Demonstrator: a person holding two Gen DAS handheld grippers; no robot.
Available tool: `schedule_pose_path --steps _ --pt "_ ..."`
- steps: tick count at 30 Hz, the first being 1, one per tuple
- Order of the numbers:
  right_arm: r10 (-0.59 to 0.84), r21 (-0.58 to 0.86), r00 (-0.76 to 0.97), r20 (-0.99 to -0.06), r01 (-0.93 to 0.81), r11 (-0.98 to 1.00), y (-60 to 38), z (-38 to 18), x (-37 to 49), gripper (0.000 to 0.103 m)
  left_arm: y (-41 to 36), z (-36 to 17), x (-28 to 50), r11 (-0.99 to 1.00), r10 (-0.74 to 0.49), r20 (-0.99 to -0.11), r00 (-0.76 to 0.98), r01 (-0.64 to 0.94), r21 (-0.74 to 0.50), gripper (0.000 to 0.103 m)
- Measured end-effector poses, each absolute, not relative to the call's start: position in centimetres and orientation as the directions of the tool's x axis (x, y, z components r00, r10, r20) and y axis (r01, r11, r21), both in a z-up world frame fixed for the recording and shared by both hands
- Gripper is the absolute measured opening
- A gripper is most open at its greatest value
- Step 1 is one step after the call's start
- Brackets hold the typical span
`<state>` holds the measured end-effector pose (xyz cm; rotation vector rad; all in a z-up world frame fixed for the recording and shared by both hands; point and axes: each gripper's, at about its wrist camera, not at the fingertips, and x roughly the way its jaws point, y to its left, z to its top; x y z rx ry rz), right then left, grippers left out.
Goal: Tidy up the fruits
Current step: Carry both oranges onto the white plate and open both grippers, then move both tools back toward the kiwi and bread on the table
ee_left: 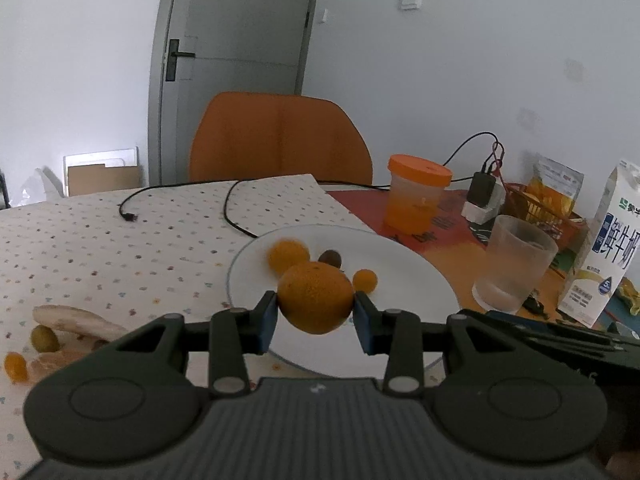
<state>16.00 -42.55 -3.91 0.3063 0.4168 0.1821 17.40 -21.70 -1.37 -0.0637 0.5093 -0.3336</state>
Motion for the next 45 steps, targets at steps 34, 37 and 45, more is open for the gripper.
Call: schedule_pose_path --steps 34,37,45 --pt "0.292 0.299 0.872 -0.392 -0.179 0.937 -38.4 -3.0 16.3 0.049 -14.4 -1.3 14.9 0.967 -0.241 -0.49 0.838 0.165 -0.194 0.059" --pt "0.299 0.293 0.867 -0.399 -0.188 0.937 -37.6 -2.9 16.2 0.052 -13.5 -1.3 14.4 0.969 -0.23 -0.489 0.841 0.15 -0.197 0.064" --pt "0.311 0.268 0.857 -0.41 -0.212 0.94 -35.5 -2.6 15.8 0.061 -11.2 -1.2 13.3 0.975 -0.186 -0.494 0.849 0.097 -0.199 0.076"
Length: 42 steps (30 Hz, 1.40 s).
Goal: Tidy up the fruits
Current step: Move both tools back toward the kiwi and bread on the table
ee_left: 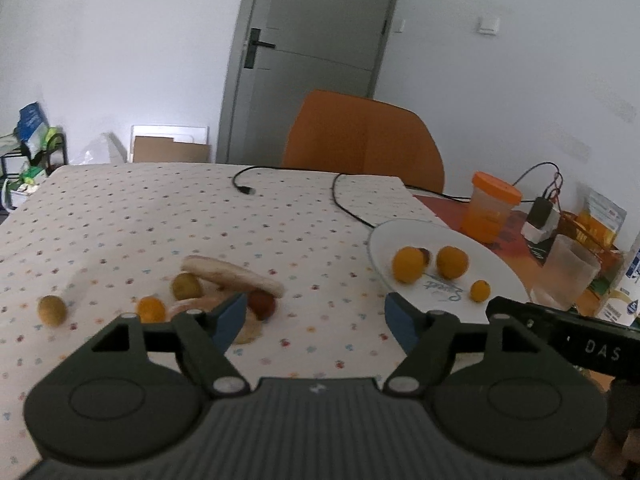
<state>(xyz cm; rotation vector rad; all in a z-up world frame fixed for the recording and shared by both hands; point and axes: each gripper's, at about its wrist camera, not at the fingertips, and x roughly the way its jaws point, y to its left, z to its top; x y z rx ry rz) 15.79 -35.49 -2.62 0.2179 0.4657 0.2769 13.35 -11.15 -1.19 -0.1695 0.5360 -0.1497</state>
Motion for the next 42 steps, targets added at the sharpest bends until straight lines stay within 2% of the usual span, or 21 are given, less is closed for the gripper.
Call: schedule_pose_path --steps 2,9,14,20,26,42 --pt "0.315 0.265 0.853 -0.415 -0.218 0.939 -34.9 -2.6 15.8 0.063 -10.5 -1.2 13.1 0.978 -0.167 -0.498 0.851 0.078 -0.195 0.081" --pt "0.334 0.241 0.843 -0.422 -0.251 0.938 -32.7 -2.3 15.7 0.074 -8.5 -1.3 12.2 0.982 -0.12 -0.509 0.852 0.027 -0.187 0.084" --pt "0.349 0.234 0.836 -0.423 -0.272 0.933 -31.3 -2.2 15.5 0.077 -7.0 -1.5 11.5 0.983 -0.093 -0.52 0.849 -0.006 -0.184 0.088" --pt "0.37 0.236 0.828 -0.422 -0.294 0.926 -29.8 -2.1 15.2 0.09 -5.3 -1.5 10.7 0.984 -0.042 -0.522 0.852 -0.056 -0.17 0.094" --pt "0.404 0.244 0.815 -0.415 -0.328 0.913 -28.6 -1.9 15.0 0.103 -3.4 -1.9 10.2 0.98 -0.007 -0.527 0.85 -0.099 -0.174 0.095" --pt "0.405 0.22 0.79 -0.46 -0.341 0.914 -25.3 -2.8 15.6 0.103 1.2 -2.8 9.1 0.968 0.042 -0.535 0.844 -0.167 -0.188 0.1"
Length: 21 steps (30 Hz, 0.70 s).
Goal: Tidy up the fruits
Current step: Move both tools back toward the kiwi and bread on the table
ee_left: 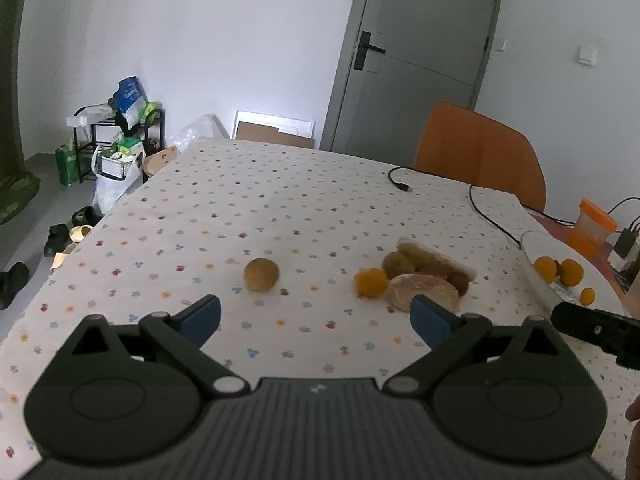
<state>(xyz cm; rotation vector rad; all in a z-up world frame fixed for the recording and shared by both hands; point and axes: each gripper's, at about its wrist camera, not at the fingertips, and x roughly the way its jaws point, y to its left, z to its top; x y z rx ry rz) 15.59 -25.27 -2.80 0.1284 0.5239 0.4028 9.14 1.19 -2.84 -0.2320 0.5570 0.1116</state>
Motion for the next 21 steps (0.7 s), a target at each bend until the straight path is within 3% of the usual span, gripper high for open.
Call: schedule_pose_path --steps 15,21 --pt "0.467 0.187 0.757 -0.456 -0.432 0.882 -22.2 -2.9 17.0 0.102 4.2 -3.8 9.5 0.956 0.061 -0.551 0.832 -0.207 -0.207 0.1" --pt "0.51 0.177 0.726 -0.463 -0.488 0.855 -20.8 -2.8 18.7 0.092 4.8 -4.1 10.1 0.955 0.058 -0.547 0.835 -0.206 -0.213 0.1"
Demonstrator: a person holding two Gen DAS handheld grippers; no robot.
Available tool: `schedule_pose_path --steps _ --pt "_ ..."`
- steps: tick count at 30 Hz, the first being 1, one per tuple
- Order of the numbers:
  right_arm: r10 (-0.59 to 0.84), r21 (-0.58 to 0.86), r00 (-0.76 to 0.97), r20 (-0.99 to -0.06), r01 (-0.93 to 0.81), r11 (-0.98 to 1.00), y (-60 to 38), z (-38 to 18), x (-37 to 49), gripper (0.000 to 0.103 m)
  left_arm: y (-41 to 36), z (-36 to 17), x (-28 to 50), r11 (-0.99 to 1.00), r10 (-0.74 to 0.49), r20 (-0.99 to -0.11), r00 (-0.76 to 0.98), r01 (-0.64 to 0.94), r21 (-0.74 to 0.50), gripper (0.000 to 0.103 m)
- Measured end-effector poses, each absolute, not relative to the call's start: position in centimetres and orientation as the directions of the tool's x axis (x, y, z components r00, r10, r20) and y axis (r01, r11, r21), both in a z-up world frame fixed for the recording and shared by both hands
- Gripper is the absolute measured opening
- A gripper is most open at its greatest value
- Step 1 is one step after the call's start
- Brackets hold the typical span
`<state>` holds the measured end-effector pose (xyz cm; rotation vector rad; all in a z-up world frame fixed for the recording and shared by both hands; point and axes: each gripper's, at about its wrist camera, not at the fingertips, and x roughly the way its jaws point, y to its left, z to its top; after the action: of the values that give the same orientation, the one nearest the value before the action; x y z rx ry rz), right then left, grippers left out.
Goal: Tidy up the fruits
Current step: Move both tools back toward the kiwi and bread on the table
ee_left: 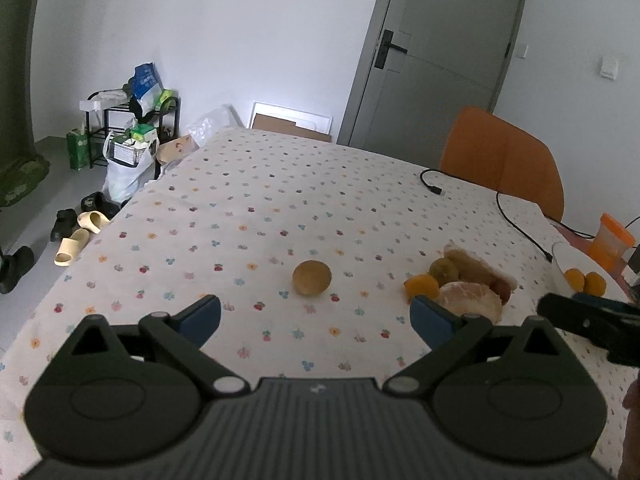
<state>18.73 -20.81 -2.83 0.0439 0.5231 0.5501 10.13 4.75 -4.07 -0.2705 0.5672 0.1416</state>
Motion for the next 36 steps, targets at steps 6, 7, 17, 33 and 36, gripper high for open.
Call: schedule_pose_path --steps 6,7,17,33,36 --pt "0.539 0.175 0.695 -0.476 -0.526 0.832 -19.5 -3.2 20.2 0.082 4.8 -4.0 11.1 0.956 0.072 -0.536 0.841 -0.211 -0.204 0.098" --pt "0.544 0.176 0.688 -0.48 -0.532 0.828 -19.3 -3.3 20.4 0.081 4.8 -4.0 11.3 0.957 0.076 -0.537 0.84 -0.213 -0.198 0.098" --pt "0.575 0.172 0.65 -0.497 -0.576 0.799 -17.6 -3.9 22.0 0.072 5.2 -4.6 13.0 0.952 0.114 -0.541 0.833 -0.248 -0.18 0.079" --pt "0.584 0.155 0.631 -0.512 -0.601 0.784 -16.4 -5.0 23.5 0.061 5.2 -5.6 14.7 0.952 0.088 -0.565 0.82 -0.235 -0.194 0.026" --pt "0.579 0.143 0.63 -0.518 -0.603 0.785 -16.5 -4.9 23.1 0.059 4.9 -5.5 14.1 0.955 0.083 -0.565 0.821 -0.227 -0.191 0.026"
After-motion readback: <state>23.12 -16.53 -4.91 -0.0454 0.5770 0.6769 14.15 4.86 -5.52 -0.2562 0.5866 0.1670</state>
